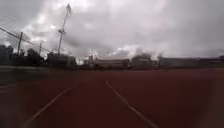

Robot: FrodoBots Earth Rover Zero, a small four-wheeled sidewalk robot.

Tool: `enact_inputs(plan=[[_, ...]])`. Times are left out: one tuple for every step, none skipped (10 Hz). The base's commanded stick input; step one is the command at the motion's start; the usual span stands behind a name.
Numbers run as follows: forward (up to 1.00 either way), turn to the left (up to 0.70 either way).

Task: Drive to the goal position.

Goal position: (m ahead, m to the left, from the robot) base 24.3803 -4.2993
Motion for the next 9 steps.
enact_inputs(plan=[[0.7,0.35],[0.7,0.35],[0.7,0.35],[0.7,0.35],[0.7,0.35],[0.7,0.35],[0.7,0.35],[0.7,0.28],[0.7,0.09]])
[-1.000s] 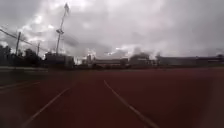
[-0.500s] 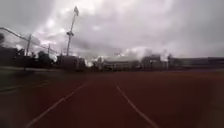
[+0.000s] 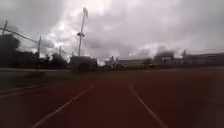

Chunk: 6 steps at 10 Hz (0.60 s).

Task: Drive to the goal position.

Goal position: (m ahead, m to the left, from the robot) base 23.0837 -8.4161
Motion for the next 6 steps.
enact_inputs(plan=[[0.7,0.0],[0.7,0.0],[0.7,0.0],[0.7,0.0],[0.7,0.0],[0.7,0.0]])
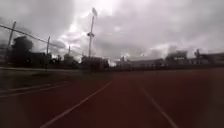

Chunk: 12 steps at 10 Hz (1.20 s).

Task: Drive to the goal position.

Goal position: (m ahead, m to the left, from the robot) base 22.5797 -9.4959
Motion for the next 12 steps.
enact_inputs(plan=[[0.7,0.0],[0.7,0.0],[0.7,0.0],[0.7,0.0],[0.7,0.0],[0.7,0.0],[0.7,0.0],[0.7,0.0],[0.7,0.0],[0.7,0.0],[0.7,0.0],[0.7,0.0]])
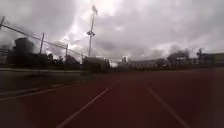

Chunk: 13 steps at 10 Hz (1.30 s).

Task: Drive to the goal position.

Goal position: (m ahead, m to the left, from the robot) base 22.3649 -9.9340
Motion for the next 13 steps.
enact_inputs(plan=[[0.7,0.0],[0.7,0.0],[0.7,0.0],[0.7,0.0],[0.7,0.0],[0.7,0.0],[0.7,0.0],[0.7,0.0],[0.7,0.0],[0.7,0.0],[0.7,0.0],[0.7,0.0],[0.7,0.0]])
